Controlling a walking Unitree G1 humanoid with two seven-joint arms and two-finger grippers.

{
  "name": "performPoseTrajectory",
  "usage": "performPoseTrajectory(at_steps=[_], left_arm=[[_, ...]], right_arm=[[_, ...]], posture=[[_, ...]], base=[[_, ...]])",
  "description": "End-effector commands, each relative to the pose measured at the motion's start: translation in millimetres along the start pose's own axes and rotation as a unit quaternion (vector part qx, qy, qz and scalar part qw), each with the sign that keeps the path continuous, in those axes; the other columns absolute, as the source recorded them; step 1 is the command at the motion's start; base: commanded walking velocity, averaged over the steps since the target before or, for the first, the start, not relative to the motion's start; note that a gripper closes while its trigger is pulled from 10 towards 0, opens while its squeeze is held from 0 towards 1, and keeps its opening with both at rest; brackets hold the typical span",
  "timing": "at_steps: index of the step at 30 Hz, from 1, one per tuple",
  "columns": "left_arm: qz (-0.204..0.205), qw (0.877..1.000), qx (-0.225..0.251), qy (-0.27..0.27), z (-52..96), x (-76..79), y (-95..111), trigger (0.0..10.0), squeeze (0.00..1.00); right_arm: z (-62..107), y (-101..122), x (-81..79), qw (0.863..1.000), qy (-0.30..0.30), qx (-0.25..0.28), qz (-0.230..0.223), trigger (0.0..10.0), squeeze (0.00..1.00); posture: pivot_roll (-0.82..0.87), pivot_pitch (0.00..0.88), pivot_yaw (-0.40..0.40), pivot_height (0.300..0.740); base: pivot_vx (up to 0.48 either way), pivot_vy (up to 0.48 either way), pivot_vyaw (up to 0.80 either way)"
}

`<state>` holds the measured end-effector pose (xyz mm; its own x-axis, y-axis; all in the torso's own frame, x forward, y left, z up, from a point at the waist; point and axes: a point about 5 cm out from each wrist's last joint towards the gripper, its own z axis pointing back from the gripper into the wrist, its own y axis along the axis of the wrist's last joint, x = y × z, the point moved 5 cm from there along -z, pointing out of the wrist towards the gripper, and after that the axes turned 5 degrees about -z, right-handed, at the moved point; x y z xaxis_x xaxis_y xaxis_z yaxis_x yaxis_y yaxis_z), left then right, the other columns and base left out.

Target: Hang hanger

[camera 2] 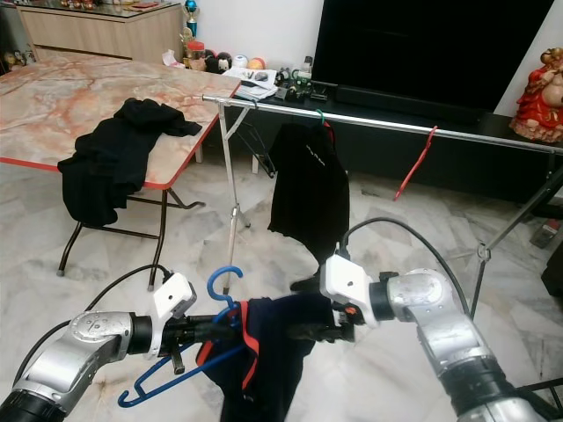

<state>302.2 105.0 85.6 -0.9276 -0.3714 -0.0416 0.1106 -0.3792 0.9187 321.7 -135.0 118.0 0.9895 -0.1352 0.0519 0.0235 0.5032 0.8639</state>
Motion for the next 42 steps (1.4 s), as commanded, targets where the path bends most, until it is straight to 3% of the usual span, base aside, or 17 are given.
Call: performPoseTrajectory(at_steps=[1, 4, 5, 10, 16, 17, 21, 28, 41, 42], left_arm=[[-0.034, 0.999, 0.015, -0.022, -1.2, 3.7, 18.1, 10.0, 0.0], [-0.037, 0.998, 0.015, -0.045, 1.6, 10.5, 20.6, 10.0, 0.0], [-0.043, 0.997, 0.013, -0.065, 2.9, 17.1, 22.2, 10.0, 0.0], [-0.054, 0.994, 0.01, -0.093, 4.2, 26.0, 25.6, 10.0, 0.0], [-0.076, 0.989, 0.003, -0.123, 2.3, 33.1, 33.1, 10.0, 0.0], [-0.084, 0.987, 0.002, -0.135, 2.3, 36.5, 36.9, 10.0, 0.0], [-0.088, 0.986, 0.002, -0.143, 1.9, 38.3, 40.3, 10.0, 0.0], [-0.098, 0.984, -0.004, -0.149, -3.4, 37.4, 41.9, 10.0, 0.0], [-0.115, 0.981, -0.004, -0.159, -5.4, 40.6, 49.8, 10.0, 0.0], [-0.116, 0.98, -0.004, -0.16, -5.1, 40.9, 50.5, 10.0, 0.0]], right_arm=[[5.6, 4.5, -0.2, 1.0, 0.018, 0.003, 0.009, 10.0, 1.0], [6.0, -2.2, -1.5, 0.999, 0.026, -0.016, 0.019, 10.0, 1.0], [4.1, -5.0, -0.9, 0.999, 0.026, -0.018, 0.021, 10.0, 0.0], [-0.6, -3.7, 0.0, 0.999, 0.032, -0.005, 0.022, 10.0, 0.0], [-11.4, -7.3, 12.0, 0.999, -0.009, -0.011, 0.038, 10.0, 0.0], [-15.2, -2.6, 11.9, 0.999, -0.005, 0.008, 0.035, 10.0, 0.0], [-18.3, 1.3, 8.0, 0.999, 0.016, 0.024, 0.019, 10.0, 0.0], [-19.6, -14.7, -11.9, 0.996, 0.092, -0.004, 0.005, 10.0, 0.0], [-35.1, -15.0, -13.2, 0.996, 0.089, 0.007, 0.003, 10.0, 0.0], [-36.3, -14.6, -12.9, 0.996, 0.088, 0.009, 0.002, 6.6, 0.0]], posture=[[0.09, 0.0, -0.109, 0.74], [0.1, 0.0, -0.11, 0.74], [0.1, 0.0, -0.109, 0.74], [0.1, 0.0, -0.107, 0.74], [0.11, 0.0, -0.107, 0.74], [0.11, 0.0, -0.104, 0.74], [0.11, 0.0, -0.102, 0.74], [0.11, 0.0, -0.104, 0.74], [0.12, 0.0, -0.108, 0.74], [0.12, 0.0, -0.109, 0.74]], base=[[0.0, 0.0, 0.0], [0.0, 0.0, 0.0], [0.0, 0.0, 0.0], [0.0, 0.0, 0.0], [0.0, 0.0, 0.0], [0.0, 0.0, 0.0], [0.0, 0.0, 0.0], [0.0, 0.0, 0.0], [0.0, 0.0, 0.0], [0.0, 0.0, 0.0]])
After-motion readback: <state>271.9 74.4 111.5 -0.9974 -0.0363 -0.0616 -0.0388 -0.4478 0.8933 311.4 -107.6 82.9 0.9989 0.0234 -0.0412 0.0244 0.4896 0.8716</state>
